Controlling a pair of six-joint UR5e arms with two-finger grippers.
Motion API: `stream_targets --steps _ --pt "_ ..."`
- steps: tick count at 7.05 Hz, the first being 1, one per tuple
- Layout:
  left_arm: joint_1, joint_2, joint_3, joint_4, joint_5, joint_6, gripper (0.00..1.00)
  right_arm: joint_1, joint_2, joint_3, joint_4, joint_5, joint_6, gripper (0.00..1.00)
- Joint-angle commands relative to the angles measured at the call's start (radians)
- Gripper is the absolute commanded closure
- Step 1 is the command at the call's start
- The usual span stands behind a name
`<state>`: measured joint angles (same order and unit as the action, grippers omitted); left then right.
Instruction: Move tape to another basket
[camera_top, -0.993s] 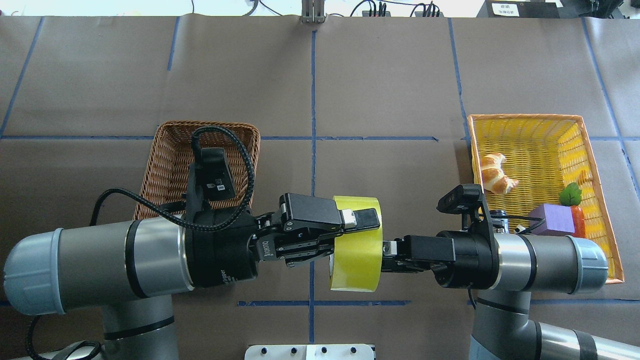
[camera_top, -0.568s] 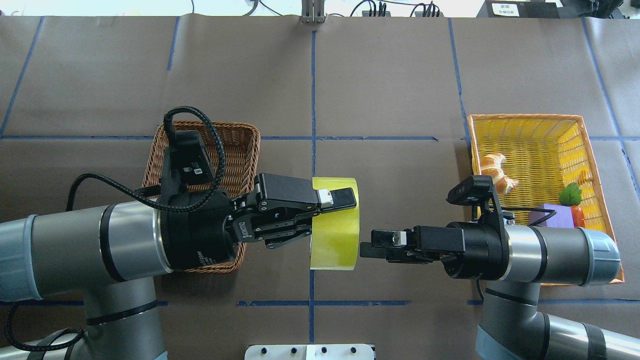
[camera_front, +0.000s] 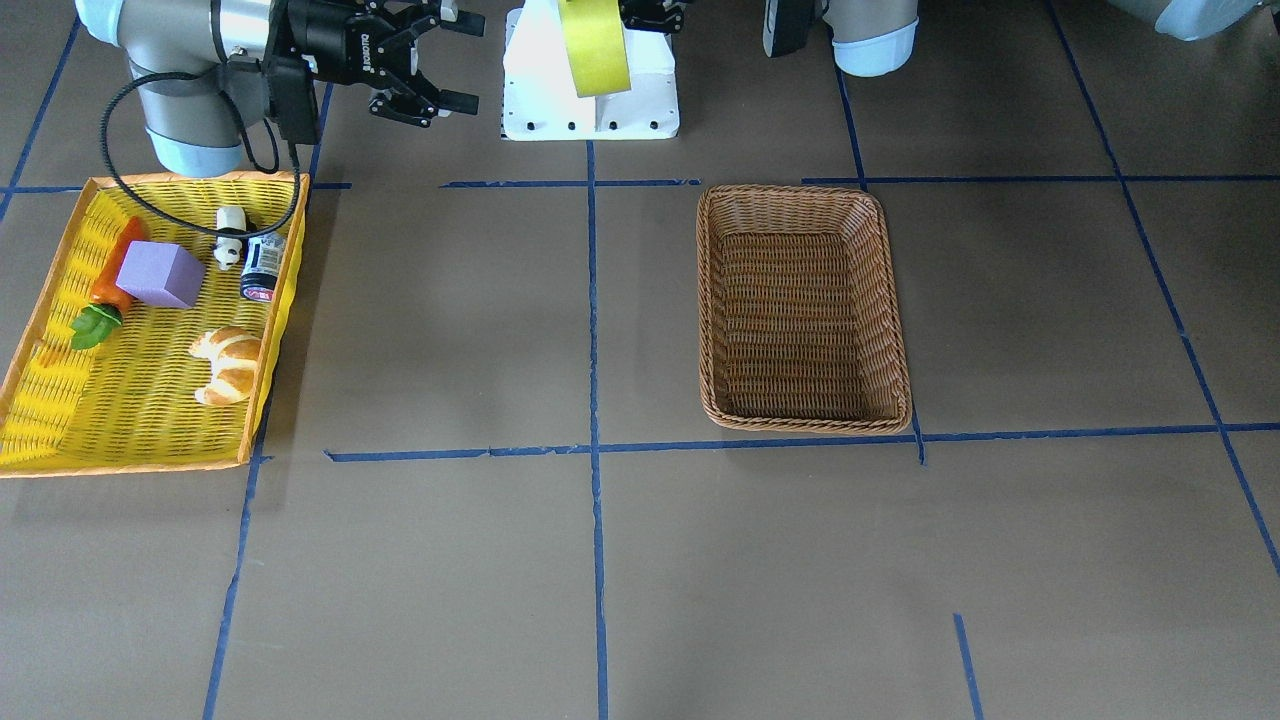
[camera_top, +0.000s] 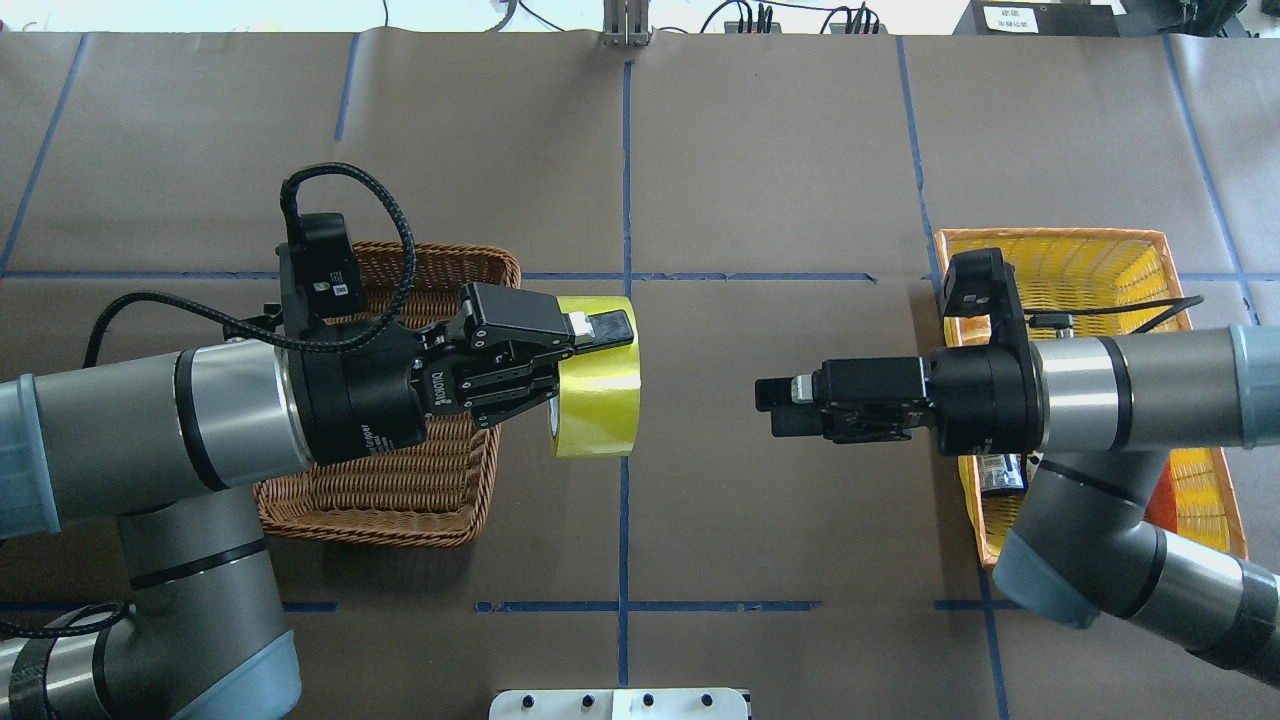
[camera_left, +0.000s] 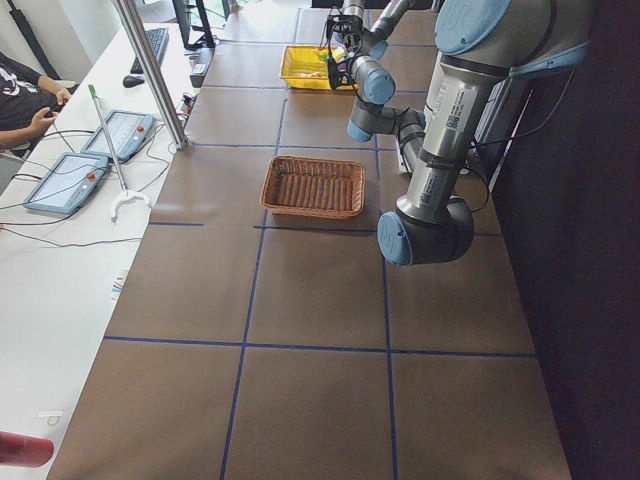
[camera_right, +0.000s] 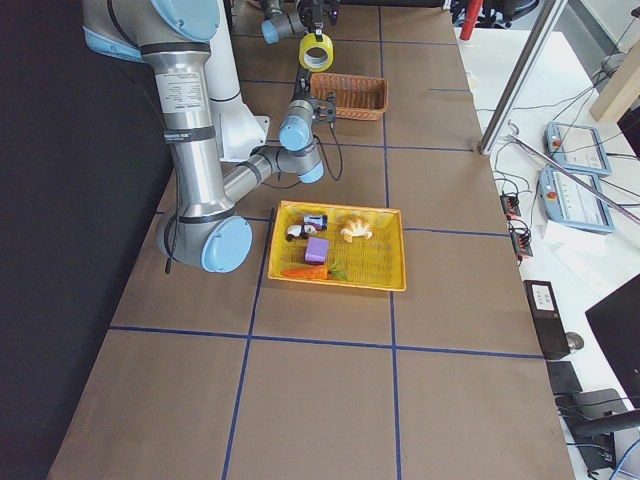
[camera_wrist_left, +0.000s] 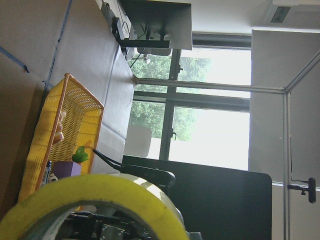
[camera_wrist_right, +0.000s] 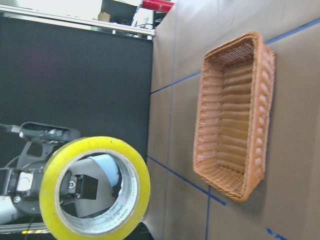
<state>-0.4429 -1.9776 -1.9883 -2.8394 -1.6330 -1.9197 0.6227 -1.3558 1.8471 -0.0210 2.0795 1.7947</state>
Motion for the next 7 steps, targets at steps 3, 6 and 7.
stream_targets --steps 3,6,7 --pt "-0.039 0.014 -0.004 0.411 -0.070 0.253 1.00 0.252 0.026 0.052 -0.552 0.281 -0.081 0.00" --pt "-0.103 0.032 -0.018 0.761 -0.062 0.420 1.00 0.281 0.020 0.057 -0.958 0.268 -0.440 0.00" --pt "-0.108 0.042 -0.017 0.853 -0.038 0.485 1.00 0.285 0.020 0.058 -1.107 0.240 -0.586 0.00"
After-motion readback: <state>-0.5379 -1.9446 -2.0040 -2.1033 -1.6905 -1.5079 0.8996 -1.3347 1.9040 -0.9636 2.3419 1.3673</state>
